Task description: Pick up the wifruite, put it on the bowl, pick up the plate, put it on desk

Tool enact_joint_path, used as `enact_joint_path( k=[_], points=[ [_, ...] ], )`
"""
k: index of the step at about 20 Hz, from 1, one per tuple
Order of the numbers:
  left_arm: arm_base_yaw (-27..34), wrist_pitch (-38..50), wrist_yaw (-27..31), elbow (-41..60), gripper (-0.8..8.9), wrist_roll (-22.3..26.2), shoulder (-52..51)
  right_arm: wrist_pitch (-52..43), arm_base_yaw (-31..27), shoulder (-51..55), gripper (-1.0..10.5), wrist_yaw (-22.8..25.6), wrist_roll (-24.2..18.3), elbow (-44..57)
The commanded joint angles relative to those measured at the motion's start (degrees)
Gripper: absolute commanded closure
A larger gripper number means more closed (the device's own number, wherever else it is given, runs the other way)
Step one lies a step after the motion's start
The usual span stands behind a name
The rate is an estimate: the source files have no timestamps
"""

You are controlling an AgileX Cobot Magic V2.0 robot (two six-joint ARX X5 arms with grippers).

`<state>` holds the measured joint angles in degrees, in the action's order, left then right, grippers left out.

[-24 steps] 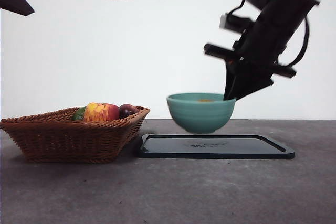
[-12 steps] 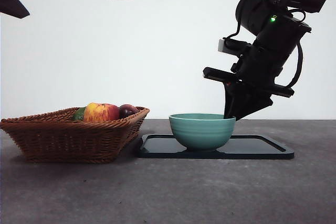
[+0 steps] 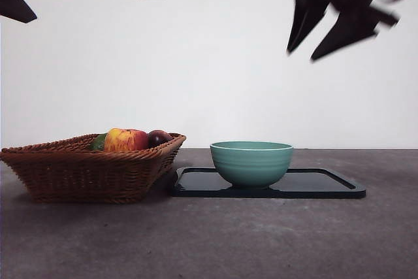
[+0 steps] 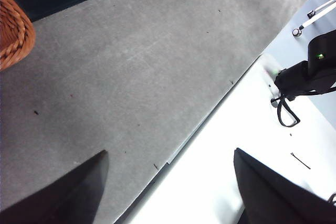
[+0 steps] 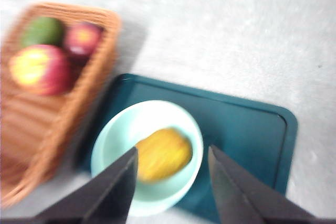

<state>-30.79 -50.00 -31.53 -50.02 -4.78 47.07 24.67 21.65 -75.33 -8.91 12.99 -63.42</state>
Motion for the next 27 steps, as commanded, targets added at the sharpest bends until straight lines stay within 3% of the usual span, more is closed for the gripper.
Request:
enact_joint_path(
  k=[1, 5, 10, 15, 27],
  points=[
    [-0.35, 0.66, -0.26, -0.28, 4.39, 1.14, 0.2, 6.71, 0.35, 5.95, 7.3, -2.21, -2.14, -1.31],
    [-0.35, 1.6, -0.26, -0.28, 4.39, 1.11, 0.2, 18.91, 0.35, 15.72, 7.3, -3.28, -4.94, -0.5],
    [-0.35, 1.81, -0.24, -0.28, 4.39, 1.11, 0.2, 22.6, 0.35, 28.26, 7.3, -3.98, -4.87, 6.58],
    [-0.35, 1.97, -0.24, -0.28, 4.39, 1.11, 0.2, 25.77, 0.35, 38.64, 7.3, -14.21, -4.66, 15.91],
    [-0.35, 1.92, -0.24, -0.28, 4.39, 1.09, 0.2, 28.48, 0.35, 42.93, 7.3, -15.26, -4.68, 19.5]
  ],
)
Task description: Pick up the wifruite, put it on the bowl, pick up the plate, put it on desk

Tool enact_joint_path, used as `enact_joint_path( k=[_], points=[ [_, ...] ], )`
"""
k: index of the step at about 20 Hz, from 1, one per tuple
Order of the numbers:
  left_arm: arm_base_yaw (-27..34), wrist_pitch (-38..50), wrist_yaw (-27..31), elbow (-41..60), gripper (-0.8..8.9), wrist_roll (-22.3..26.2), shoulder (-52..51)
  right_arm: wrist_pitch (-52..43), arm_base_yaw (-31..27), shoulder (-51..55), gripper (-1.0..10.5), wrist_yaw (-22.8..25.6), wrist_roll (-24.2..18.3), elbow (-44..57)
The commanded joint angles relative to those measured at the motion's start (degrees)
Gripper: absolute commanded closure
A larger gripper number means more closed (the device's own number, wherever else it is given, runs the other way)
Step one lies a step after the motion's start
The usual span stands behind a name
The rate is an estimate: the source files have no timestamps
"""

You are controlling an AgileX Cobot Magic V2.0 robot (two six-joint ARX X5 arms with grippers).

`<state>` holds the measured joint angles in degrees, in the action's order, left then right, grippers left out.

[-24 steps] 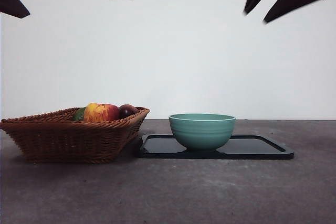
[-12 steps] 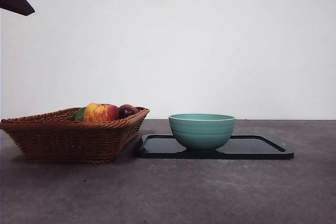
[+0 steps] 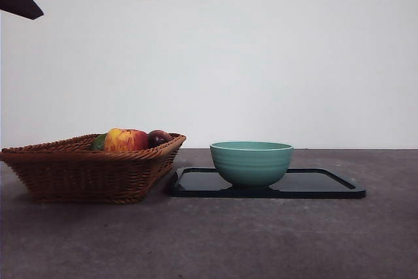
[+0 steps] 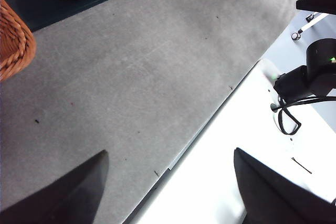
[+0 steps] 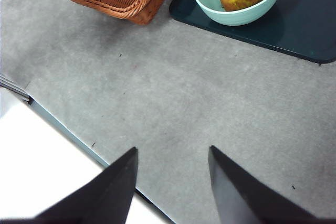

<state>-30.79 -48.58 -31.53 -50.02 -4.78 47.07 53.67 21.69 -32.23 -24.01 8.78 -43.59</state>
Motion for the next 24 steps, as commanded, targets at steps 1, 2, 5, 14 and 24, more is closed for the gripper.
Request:
enact_joint_path(
  k=[1, 2, 5, 14, 24],
  points=[
    [-0.35, 0.5, -0.24, -0.28, 4.39, 1.09, 0.2, -0.52, 0.31, -0.17, 7.3, -0.15, -0.46, -0.33],
    [-0.35, 0.5, -0.24, -0.28, 4.39, 1.09, 0.2, -0.52, 0.31, -0.17, 7.3, -0.15, -0.46, -0.33],
    [-0.35, 0.5, -0.24, -0.28, 4.39, 1.09, 0.2, -0.52, 0.31, -0.17, 7.3, -0.15, -0.46, -0.33],
    [-0.37, 3.56, -0.24, -0.28, 4.39, 0.39, 0.22, -0.52, 0.31, -0.17, 7.3, -0.17, -0.46, -0.33],
    [-0.46, 13.92, 6.64, -15.87, 4.38, -0.77, 19.93, -0.61, 0.31, -0.17, 7.3, -0.15, -0.5, -0.33]
  ],
)
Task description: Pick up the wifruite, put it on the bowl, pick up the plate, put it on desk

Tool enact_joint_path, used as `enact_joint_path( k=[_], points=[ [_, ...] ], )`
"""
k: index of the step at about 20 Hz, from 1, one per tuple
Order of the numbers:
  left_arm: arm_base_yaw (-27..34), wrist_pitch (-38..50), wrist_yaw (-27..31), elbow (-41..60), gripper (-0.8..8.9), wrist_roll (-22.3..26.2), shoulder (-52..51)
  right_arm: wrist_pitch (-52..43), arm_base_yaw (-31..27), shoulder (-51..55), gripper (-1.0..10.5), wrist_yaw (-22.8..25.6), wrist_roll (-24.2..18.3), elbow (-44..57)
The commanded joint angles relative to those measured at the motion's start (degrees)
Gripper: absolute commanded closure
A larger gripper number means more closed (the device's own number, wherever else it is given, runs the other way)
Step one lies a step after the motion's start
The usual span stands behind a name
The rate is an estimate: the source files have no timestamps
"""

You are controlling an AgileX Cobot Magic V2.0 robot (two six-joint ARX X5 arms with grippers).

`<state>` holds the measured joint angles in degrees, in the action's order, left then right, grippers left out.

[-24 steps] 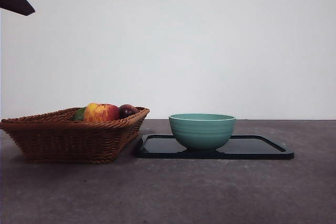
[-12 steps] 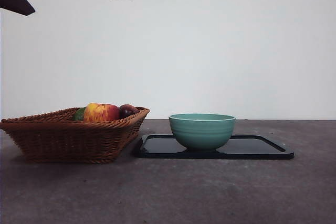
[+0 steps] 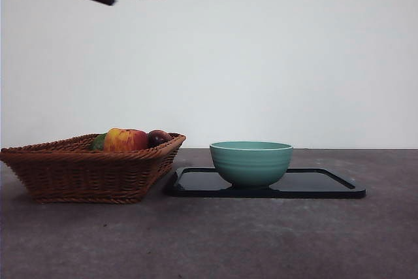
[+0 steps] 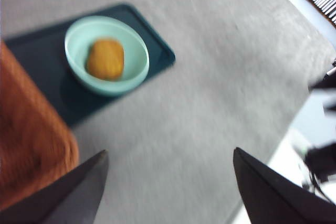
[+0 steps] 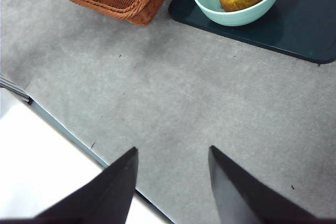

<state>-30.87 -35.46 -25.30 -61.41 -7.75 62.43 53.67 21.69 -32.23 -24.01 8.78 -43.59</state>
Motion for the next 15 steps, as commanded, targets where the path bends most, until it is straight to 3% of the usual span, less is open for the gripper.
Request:
enact_joint_path(
  k=[1, 10, 15],
  points=[
    [-0.37, 0.79, 0.96, -7.93, 4.38, 2.93, 8.37, -0.61, 0.31, -0.17, 7.3, -0.17, -0.5, -0.33],
    [-1.6, 0.9, 2.03, -34.1, 4.39, 6.29, 39.06, -0.61, 0.31, -0.17, 7.3, -0.04, -0.5, -0.33],
    [-3.74, 1.36, 7.52, -40.68, 4.39, 10.45, 50.27, -0.48, 0.31, -0.17, 7.3, -0.02, -0.48, -0.33]
  ],
)
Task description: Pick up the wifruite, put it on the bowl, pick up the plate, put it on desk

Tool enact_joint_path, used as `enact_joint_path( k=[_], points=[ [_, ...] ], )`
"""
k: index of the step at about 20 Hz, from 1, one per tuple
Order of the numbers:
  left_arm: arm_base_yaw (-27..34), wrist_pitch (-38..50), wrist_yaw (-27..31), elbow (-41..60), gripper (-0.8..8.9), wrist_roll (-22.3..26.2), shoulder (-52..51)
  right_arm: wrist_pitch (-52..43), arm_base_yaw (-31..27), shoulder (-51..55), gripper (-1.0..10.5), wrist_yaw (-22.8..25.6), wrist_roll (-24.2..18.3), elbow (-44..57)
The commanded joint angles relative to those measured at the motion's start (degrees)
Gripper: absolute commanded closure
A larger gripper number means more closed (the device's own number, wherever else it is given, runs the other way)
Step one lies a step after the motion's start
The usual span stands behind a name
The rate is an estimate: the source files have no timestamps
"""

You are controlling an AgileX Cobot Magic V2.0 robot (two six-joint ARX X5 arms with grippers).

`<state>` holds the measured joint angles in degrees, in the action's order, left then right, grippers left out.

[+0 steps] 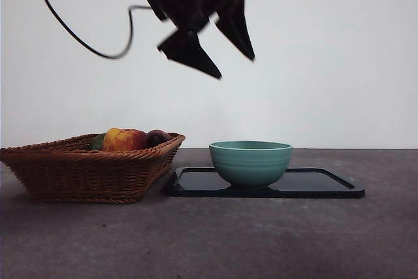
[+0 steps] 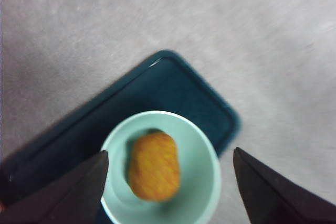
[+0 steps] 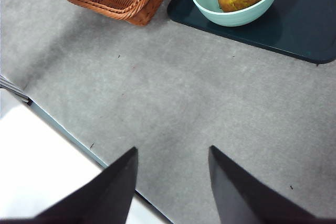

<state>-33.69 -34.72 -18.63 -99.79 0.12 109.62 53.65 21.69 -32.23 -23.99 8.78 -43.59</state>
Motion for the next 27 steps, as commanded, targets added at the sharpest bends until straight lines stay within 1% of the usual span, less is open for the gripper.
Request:
enact_joint_path(
  k=[1, 4, 6, 10, 16, 18, 27],
  points=[
    [-1.29, 1.49, 1.25, -2.45, 4.39, 3.17, 4.61, -0.46, 0.31, -0.17, 7.3, -0.04, -0.48, -0.33],
    [-2.38, 3.13, 2.36, -2.71, 4.39, 4.37, 8.7, -0.46, 0.31, -0.17, 7.3, -0.02, -0.48, -0.33],
    [-3.1, 3.96, 2.8, -2.71, 4.39, 6.16, 10.8, -0.44, 0.31, -0.17, 7.3, -0.02, -0.48, -0.33],
    [-4.48, 5.4, 6.49, -2.71, 4.39, 8.24, 13.57, -0.44, 0.31, -0.17, 7.3, 0.0, -0.48, -0.33],
    [-5.4, 6.08, 7.23, -2.71, 4.39, 8.5, 16.06, -0.46, 0.31, -0.17, 7.3, 0.0, -0.48, -0.33],
    [-5.55, 5.99, 8.26, -2.71, 4.39, 8.52, 16.35, -0.46, 0.31, -0.17, 7.3, 0.0, -0.48, -0.33],
    [-5.97, 5.25, 8.39, -2.71, 4.39, 8.44, 17.92, -0.48, 0.31, -0.17, 7.3, 0.0, -0.5, -0.33]
  ],
)
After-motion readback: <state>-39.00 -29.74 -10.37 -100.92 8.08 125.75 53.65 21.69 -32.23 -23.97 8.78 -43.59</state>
